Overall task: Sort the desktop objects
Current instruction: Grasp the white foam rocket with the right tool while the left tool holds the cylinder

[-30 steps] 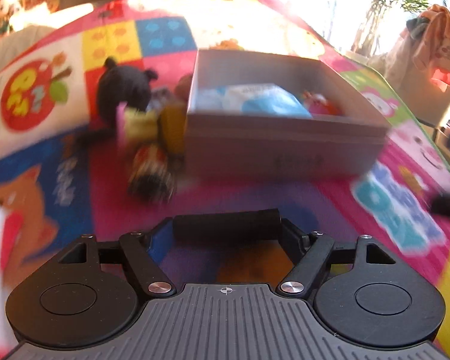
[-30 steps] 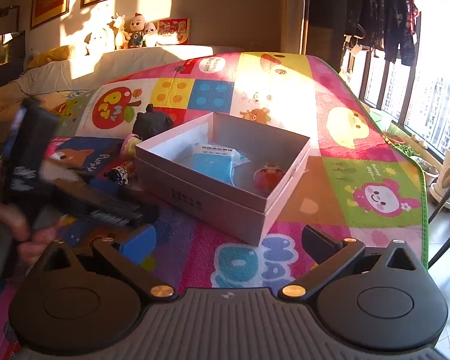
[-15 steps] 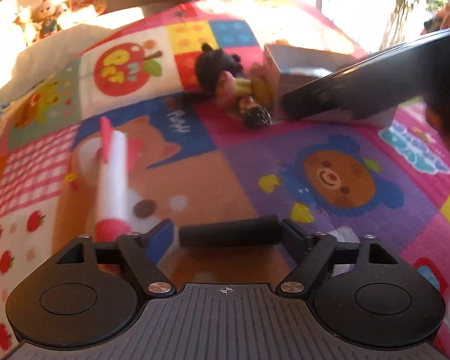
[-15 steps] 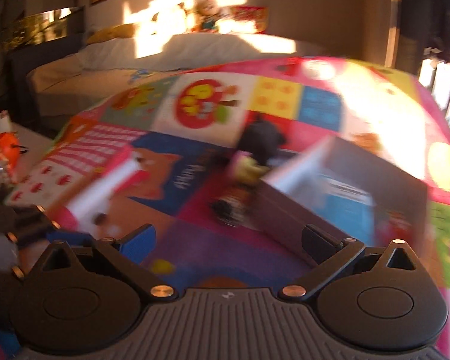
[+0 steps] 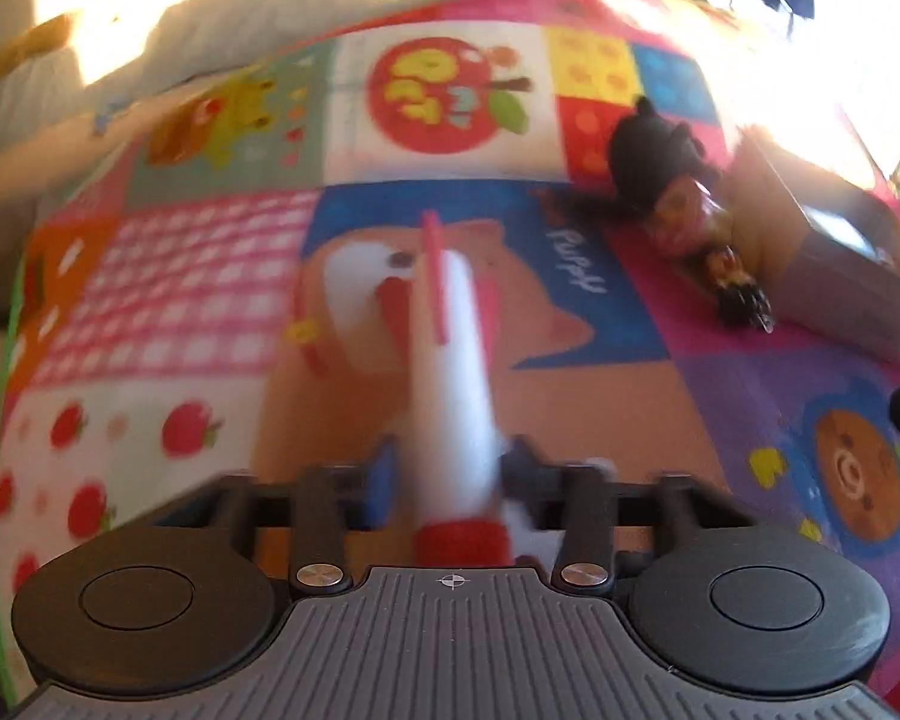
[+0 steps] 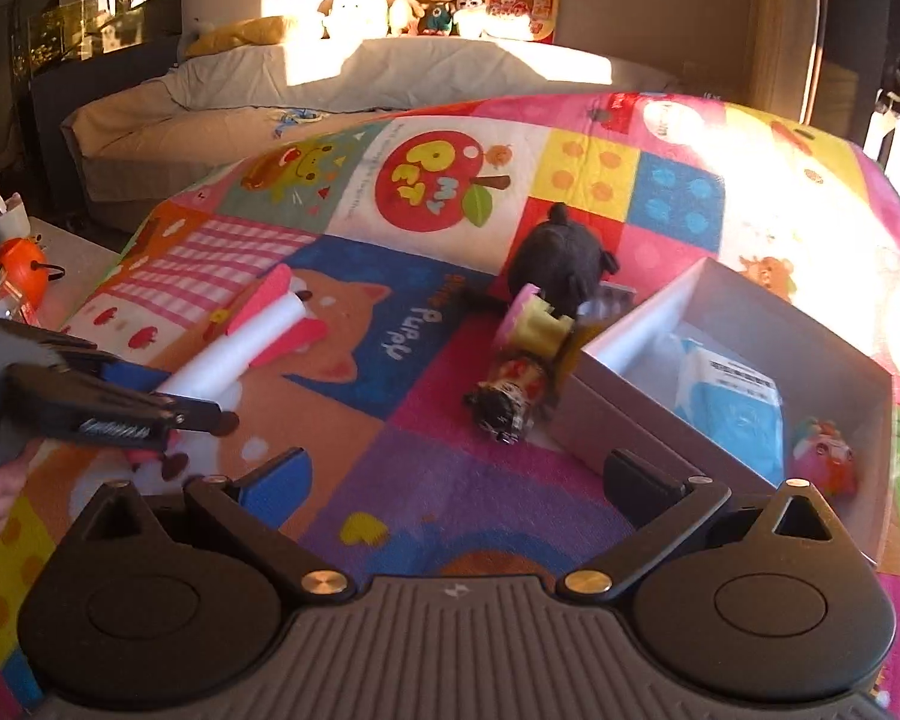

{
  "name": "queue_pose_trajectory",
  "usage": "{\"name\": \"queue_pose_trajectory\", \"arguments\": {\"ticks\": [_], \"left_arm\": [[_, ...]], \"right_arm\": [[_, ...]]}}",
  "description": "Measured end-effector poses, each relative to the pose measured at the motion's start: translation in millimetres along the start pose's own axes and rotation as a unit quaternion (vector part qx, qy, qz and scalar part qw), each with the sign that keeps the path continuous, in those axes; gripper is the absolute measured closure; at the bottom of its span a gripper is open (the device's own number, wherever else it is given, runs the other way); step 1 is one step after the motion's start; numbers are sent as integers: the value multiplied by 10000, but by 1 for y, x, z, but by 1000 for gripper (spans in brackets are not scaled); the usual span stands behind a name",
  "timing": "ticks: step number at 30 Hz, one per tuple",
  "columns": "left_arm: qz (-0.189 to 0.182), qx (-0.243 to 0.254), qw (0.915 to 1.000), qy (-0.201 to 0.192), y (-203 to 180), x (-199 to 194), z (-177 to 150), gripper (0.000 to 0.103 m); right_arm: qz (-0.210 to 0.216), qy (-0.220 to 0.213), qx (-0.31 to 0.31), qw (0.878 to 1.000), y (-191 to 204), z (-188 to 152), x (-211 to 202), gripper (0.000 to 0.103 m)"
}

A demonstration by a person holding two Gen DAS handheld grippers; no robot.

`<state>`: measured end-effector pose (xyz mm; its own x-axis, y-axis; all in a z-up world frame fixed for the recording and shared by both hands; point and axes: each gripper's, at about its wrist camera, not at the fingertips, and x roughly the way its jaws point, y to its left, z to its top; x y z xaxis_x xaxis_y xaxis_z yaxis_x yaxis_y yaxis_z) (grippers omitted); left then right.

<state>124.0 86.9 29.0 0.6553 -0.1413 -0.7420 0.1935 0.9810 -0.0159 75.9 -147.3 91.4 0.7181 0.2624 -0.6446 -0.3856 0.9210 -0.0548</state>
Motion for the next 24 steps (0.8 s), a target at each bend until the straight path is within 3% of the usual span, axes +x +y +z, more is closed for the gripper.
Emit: {"name": "queue_pose_trajectory", "arguments": {"ticks": [6, 11, 15, 19, 21, 23, 24], "left_arm": [[-353, 178, 9990, -193, -34, -10, 20, 71], [-1407, 266, 9897, -51, -88, -13, 25, 71], [-2080, 273, 9774, 276, -118, -8, 12, 61], [-2022, 391, 9783, 206, -114, -21, -3, 47], [-1852, 533, 9812, 42, -104, -35, -12, 39], [-1582, 781, 9841, -211, -90, -51, -22, 23], [-1434, 879, 9853, -296, -85, -54, -24, 21]], "right_arm": [[-184, -102, 75, 9998, -18, -21, -13, 0], [-420, -210, 294, 9985, -40, -35, -29, 0], [-579, -303, 678, 9956, -65, -47, -47, 0], [-573, -126, 1119, 9920, -86, -56, -53, 0], [-501, -18, 1243, 9910, -90, -61, -50, 0], [-409, 25, 1254, 9913, -87, -64, -46, 0], [-346, 29, 1217, 9920, -83, -64, -43, 0]]}}
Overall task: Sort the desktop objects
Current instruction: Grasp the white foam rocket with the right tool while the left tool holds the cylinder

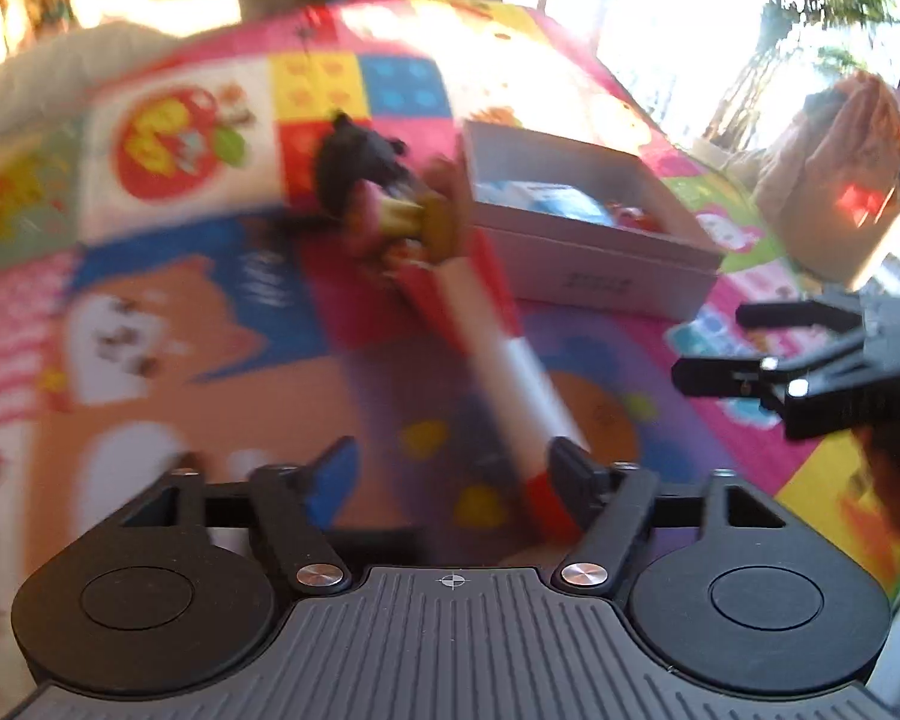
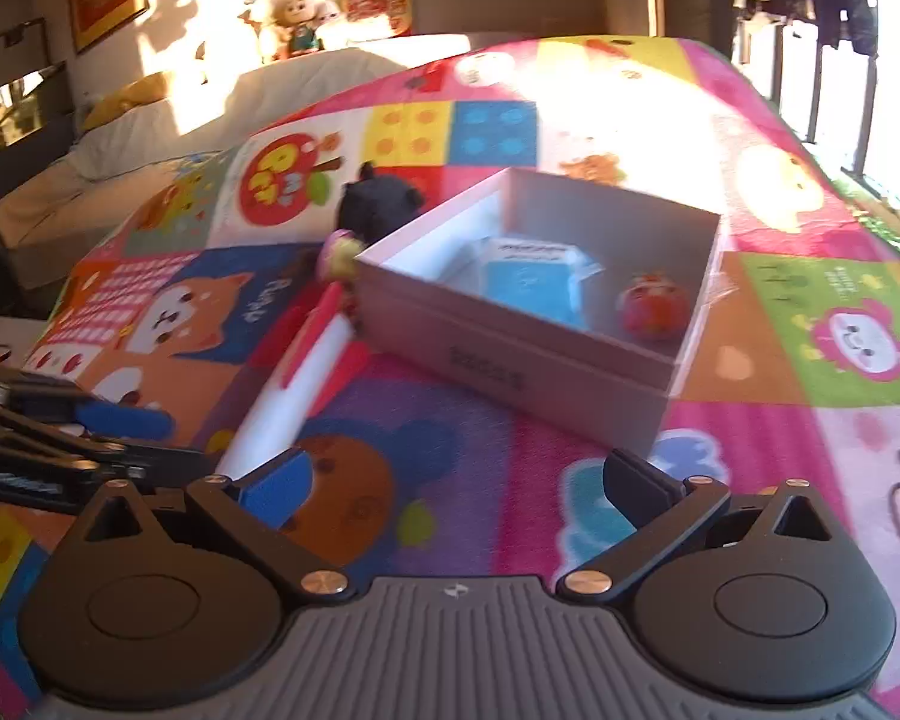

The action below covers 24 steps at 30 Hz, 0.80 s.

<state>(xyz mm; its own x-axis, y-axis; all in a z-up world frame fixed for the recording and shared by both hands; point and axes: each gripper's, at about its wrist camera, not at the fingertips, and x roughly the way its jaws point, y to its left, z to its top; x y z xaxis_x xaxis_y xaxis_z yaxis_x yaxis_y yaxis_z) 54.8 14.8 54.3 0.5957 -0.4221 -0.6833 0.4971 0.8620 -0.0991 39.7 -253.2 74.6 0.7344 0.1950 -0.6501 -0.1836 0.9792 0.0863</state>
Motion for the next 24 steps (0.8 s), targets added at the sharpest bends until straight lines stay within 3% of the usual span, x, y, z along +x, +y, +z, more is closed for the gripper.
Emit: {"name": "queue_pose_trajectory", "arguments": {"ticks": [4, 7, 10, 13, 15, 19, 21, 24], "left_arm": [[514, 83, 9986, 61, 15, -16, -16, 16], [553, -156, 9982, 169, 26, -16, -23, 15], [530, -250, 9981, 211, 31, -14, -27, 13], [427, -238, 9986, 213, 33, -12, -30, 10], [387, -227, 9987, 223, 32, -7, -30, 9], [301, -238, 9991, 188, 28, 2, -26, 9], [246, -216, 9994, 149, 25, 4, -24, 9], [276, -135, 9993, 197, 20, 5, -23, 9]], "right_arm": [[352, -23, -307, 9989, 33, 2, 14, 0], [582, 52, -453, 9973, 60, 10, 35, 4], [679, 393, -616, 9950, 82, 13, 58, 11], [234, 658, -1272, 9894, 87, 0, 60, 12], [-176, 491, -1696, 9841, 76, -8, 44, 12], [-1632, 0, -2115, 9636, 52, -18, 22, 11], [-1586, -71, -1904, 9688, 41, -17, 13, 9], [-1009, -34, -1314, 9862, 33, -12, 9, 9]]}}
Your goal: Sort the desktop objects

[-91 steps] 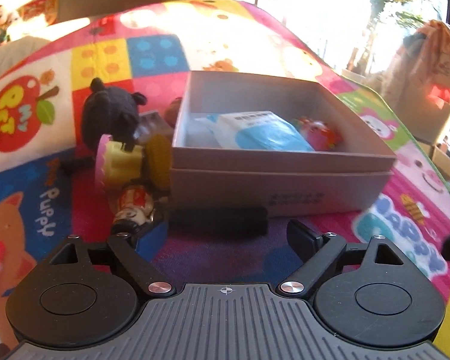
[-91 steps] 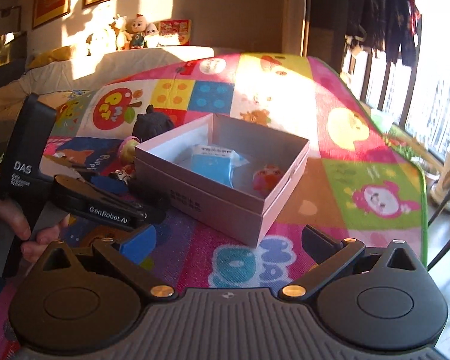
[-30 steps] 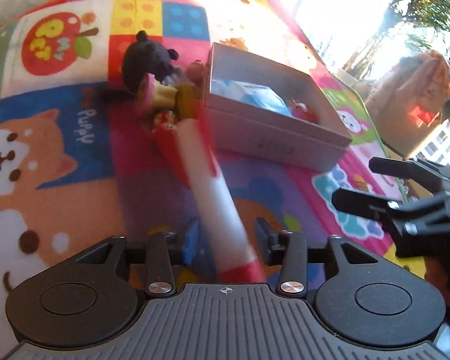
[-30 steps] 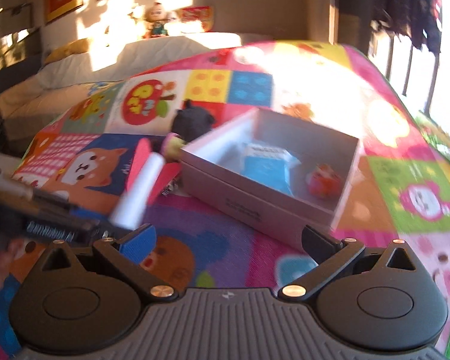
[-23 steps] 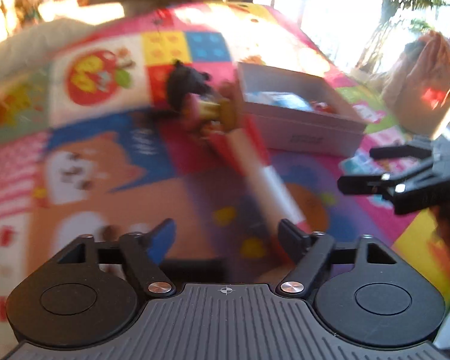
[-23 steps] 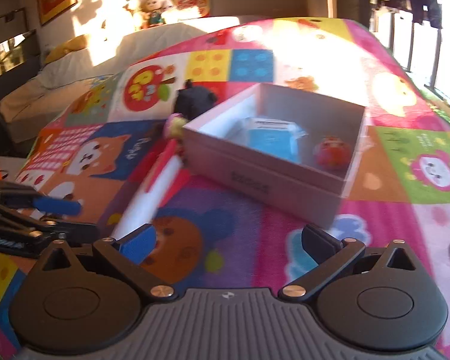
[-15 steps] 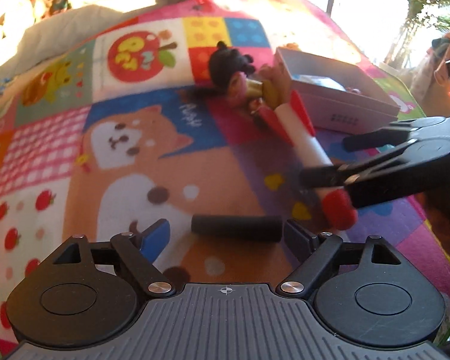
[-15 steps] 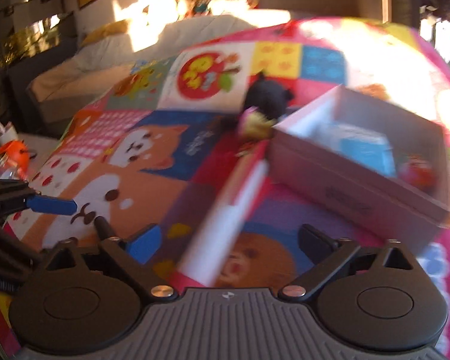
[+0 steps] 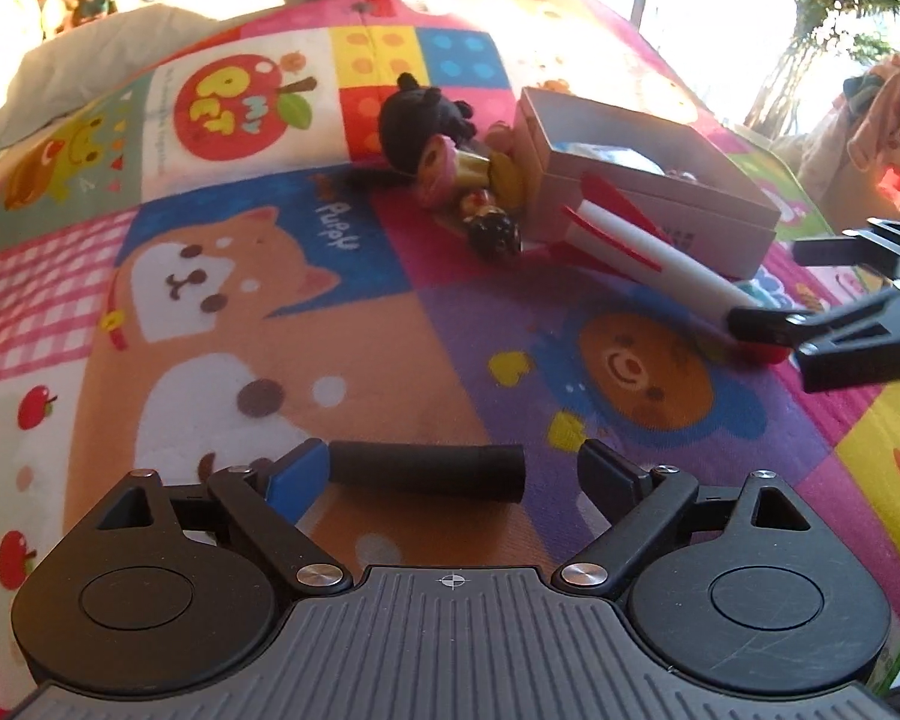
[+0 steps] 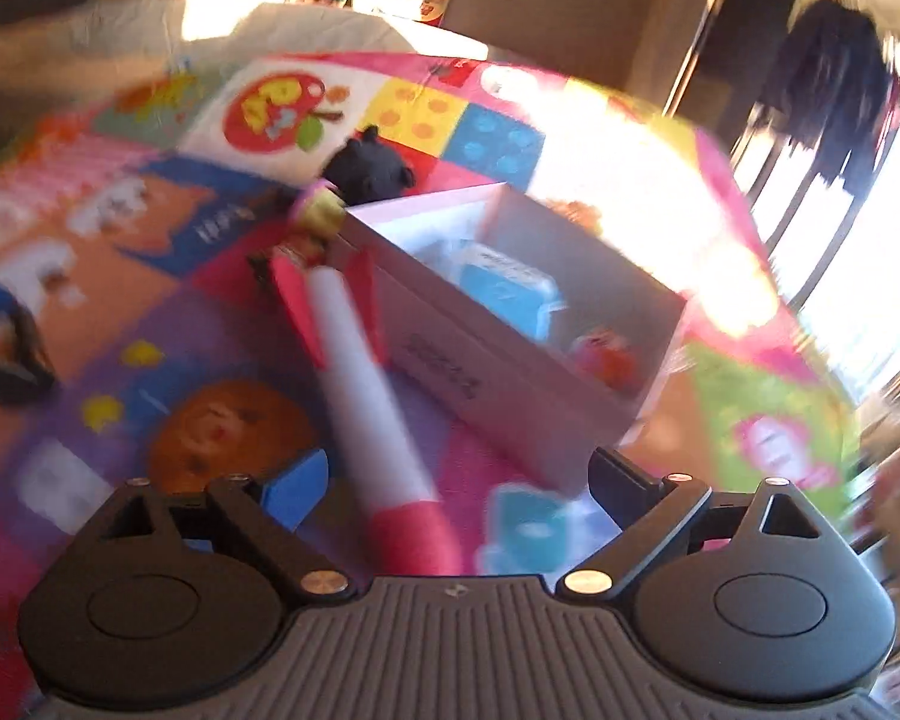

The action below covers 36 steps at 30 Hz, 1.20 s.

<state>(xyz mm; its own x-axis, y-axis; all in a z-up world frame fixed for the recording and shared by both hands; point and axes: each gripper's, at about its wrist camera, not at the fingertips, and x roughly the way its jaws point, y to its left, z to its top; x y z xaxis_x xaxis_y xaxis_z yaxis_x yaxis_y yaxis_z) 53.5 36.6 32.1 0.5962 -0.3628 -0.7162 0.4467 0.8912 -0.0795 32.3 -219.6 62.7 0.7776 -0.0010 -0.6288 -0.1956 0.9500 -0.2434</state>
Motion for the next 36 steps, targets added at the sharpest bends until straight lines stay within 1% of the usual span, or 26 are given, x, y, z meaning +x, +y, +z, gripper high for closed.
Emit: {"name": "queue_pose_trajectory", "arguments": {"ticks": [2, 3, 4, 5, 6, 7, 9, 12, 16, 22, 24, 25, 26, 27, 28, 30, 31, 33, 36], "left_arm": [[39, 58, 10000, 35, -2, -1, -3, 9], [51, 56, 10000, 44, -1, -3, -4, 9], [69, 34, 10000, 56, -1, -4, -5, 9], [97, 5, 9999, 68, 0, -6, -7, 9], [127, -22, 9999, 76, 2, -7, -8, 9], [154, -47, 9998, 84, 3, -8, -9, 9], [189, -92, 9997, 100, 5, -10, -9, 9], [221, -126, 9996, 95, 6, -10, -8, 9], [213, -91, 9997, 100, 3, -5, -5, 9], [405, 85, 9989, 218, -9, 9, 0, 9], [451, 101, 9987, 224, -10, 11, 0, 11], [471, 91, 9986, 231, -10, 11, 0, 14], [513, 96, 9984, 211, -10, 11, -1, 21], [568, 126, 9981, 192, -10, 11, -1, 23], [555, 152, 9982, 196, -10, 10, -1, 24], [381, 137, 9990, 211, -11, 5, -2, 24], [316, 214, 9991, 194, -14, 2, -3, 24], [192, 560, 9982, 76, -28, -8, -6, 24], [-61, 1038, 9945, -150, -53, -26, -10, 24]], "right_arm": [[300, 11, 142, 9994, 3, 4, 8, 9], [356, -19, 75, 9993, 9, 7, 14, 12], [378, -38, -59, 9993, 15, 10, 21, 18], [401, -13, -209, 9990, 21, 13, 28, 22], [429, 51, -348, 9985, 27, 16, 36, 32], [450, 126, -441, 9979, 30, 18, 42, 43], [508, 307, -574, 9966, 35, 22, 54, 54], [553, 339, -573, 9962, 34, 26, 56, 72], [620, 323, -385, 9968, 25, 26, 42, 75], [829, 323, -235, 9958, 16, 20, 3, 75], [930, 350, -180, 9949, 14, 17, -9, 75], [992, 367, -143, 9943, 12, 15, -14, 75], [1044, 391, -89, 9937, 10, 14, -18, 75], [1097, 420, -25, 9931, 9, 12, -22, 75], [1147, 444, 32, 9924, 8, 10, -26, 75], [1162, 452, 109, 9921, 6, 6, -33, 75], [1139, 442, 124, 9924, 5, 5, -37, 75], [1090, 433, 140, 9930, 4, 1, -45, 75], [1137, 478, 203, 9922, -2, -3, -60, 75]]}}
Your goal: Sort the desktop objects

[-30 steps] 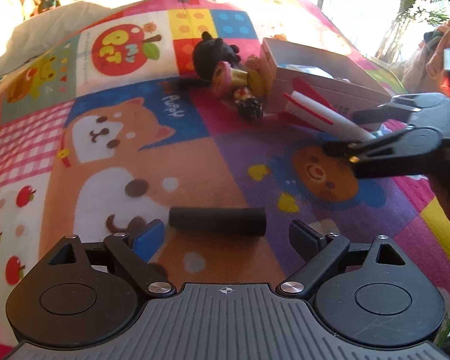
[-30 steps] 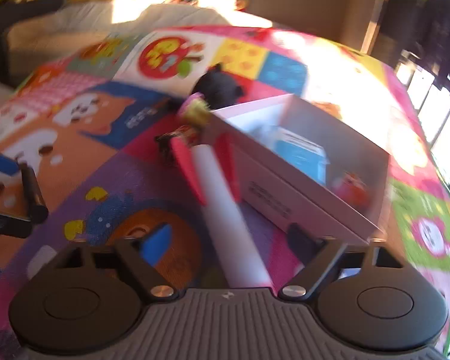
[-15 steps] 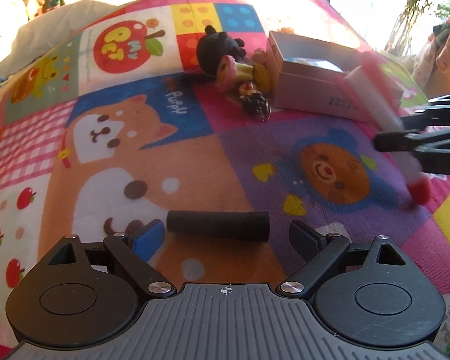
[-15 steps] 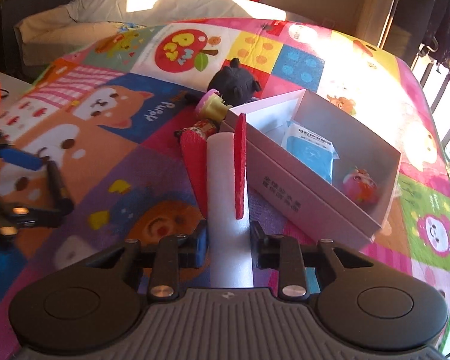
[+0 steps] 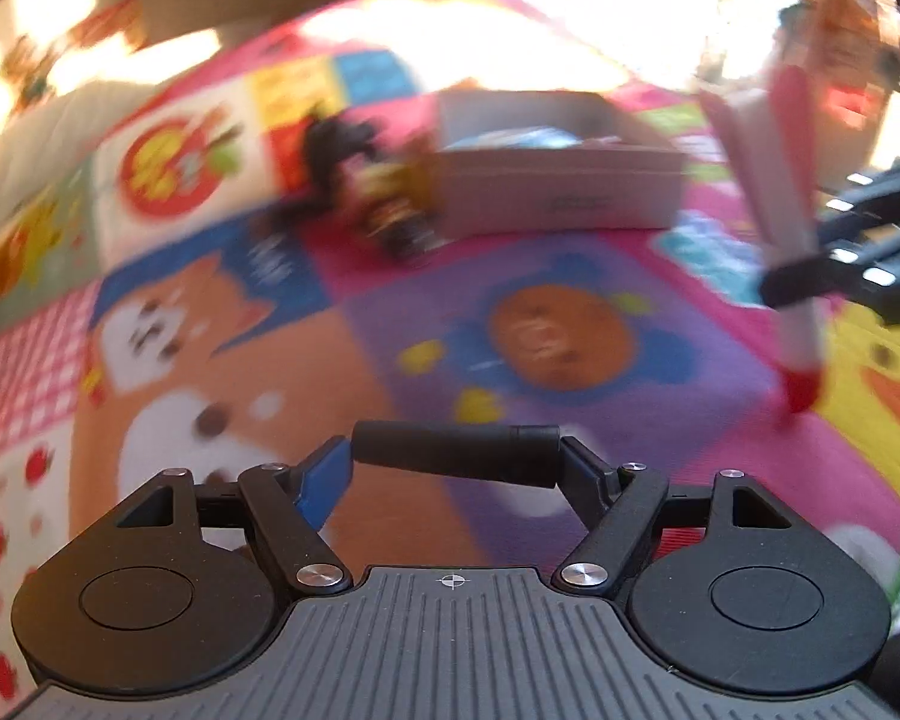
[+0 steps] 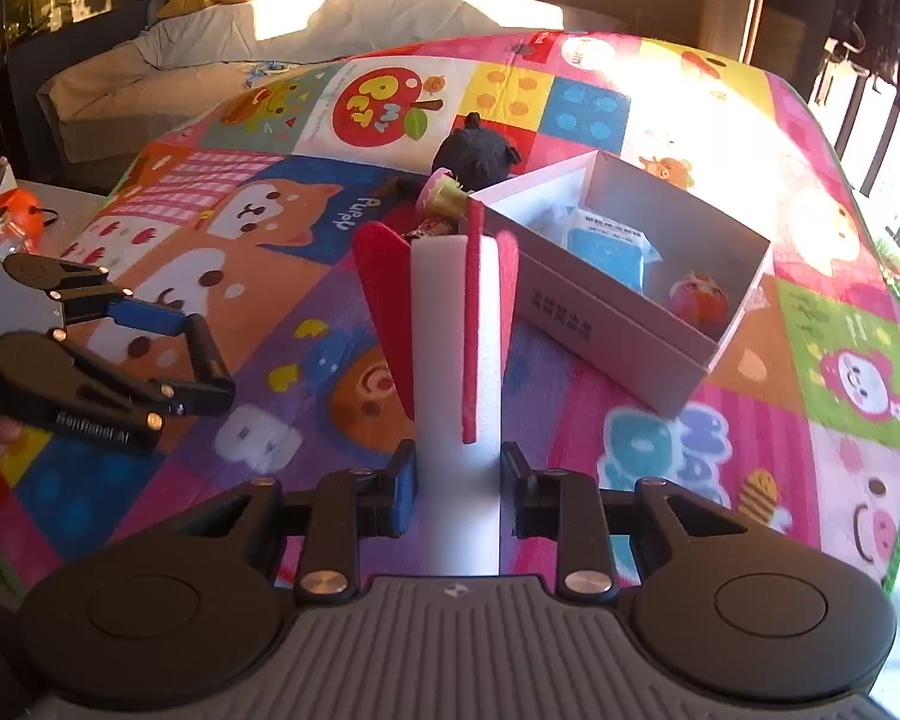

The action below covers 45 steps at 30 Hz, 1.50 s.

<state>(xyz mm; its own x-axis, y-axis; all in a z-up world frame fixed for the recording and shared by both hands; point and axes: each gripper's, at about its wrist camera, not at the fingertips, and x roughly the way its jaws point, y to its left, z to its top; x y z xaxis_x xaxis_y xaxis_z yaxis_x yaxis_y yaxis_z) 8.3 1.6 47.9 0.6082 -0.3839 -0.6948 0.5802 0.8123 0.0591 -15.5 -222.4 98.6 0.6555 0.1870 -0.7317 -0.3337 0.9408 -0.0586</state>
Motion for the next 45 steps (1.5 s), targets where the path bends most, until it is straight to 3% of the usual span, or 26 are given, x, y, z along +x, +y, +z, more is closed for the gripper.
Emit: {"name": "queue_pose_trajectory", "arguments": {"ticks": [6, 10, 17, 20, 22, 23, 24, 25, 26, 28, 31, 36, 38, 40, 43, 45], "left_arm": [[-505, 165, 9969, -576, -26, -32, 29, 24], [-431, 264, 9893, -1366, -30, -42, 59, 24], [-645, -112, 9808, -1835, -18, -13, 119, 24], [-551, -43, 9764, -2087, -18, 14, 156, 23], [-459, 93, 9800, -1934, -14, 43, 182, 16], [-359, 64, 9839, -1751, -10, 58, 192, 15], [-218, -49, 9866, -1615, -5, 70, 197, 14], [-143, -233, 9892, -1437, 6, 80, 198, 10], [-220, -410, 9905, -1297, 16, 86, 196, 9], [-478, -682, 9906, -1086, 32, 94, 181, 7], [-531, -632, 9936, -769, 41, 113, 156, 7], [-754, -448, 9943, -598, 39, 133, 134, 7], [-916, -460, 9926, -648, 35, 132, 135, 7], [-1071, -453, 9908, -693, 32, 133, 138, 7], [-1265, -419, 9883, -741, 24, 137, 140, 5], [-1191, -415, 9891, -767, 17, 137, 138, 4]], "right_arm": [[-70, -100, 64, 9999, -8, -7, -39, 75], [-72, -305, 283, 9991, -23, -4, -63, 75], [-193, -948, 951, 9908, -76, 39, -80, 75], [-114, -935, 1370, 9861, -109, 74, -68, 75], [-3, -728, 1534, 9855, -131, 105, -45, 71], [-3, -580, 1506, 9869, -140, 122, -28, 62], [-153, -475, 1533, 9869, -148, 137, -11, 41], [-489, -482, 1580, 9851, -155, 149, 4, 35], [-802, -517, 1545, 9834, -159, 157, 16, 35], [-988, -599, 1366, 9839, -165, 162, 27, 35], [-689, -729, 1391, 9852, -172, 152, 31, 28], [-639, -517, 1672, 9825, -187, 124, 54, 28], [-625, -413, 1924, 9784, -199, 118, 64, 33], [-618, -338, 2035, 9765, -203, 115, 74, 48], [-627, -307, 2035, 9766, -200, 117, 80, 52], [-620, -357, 1941, 9784, -193, 121, 79, 52]]}}
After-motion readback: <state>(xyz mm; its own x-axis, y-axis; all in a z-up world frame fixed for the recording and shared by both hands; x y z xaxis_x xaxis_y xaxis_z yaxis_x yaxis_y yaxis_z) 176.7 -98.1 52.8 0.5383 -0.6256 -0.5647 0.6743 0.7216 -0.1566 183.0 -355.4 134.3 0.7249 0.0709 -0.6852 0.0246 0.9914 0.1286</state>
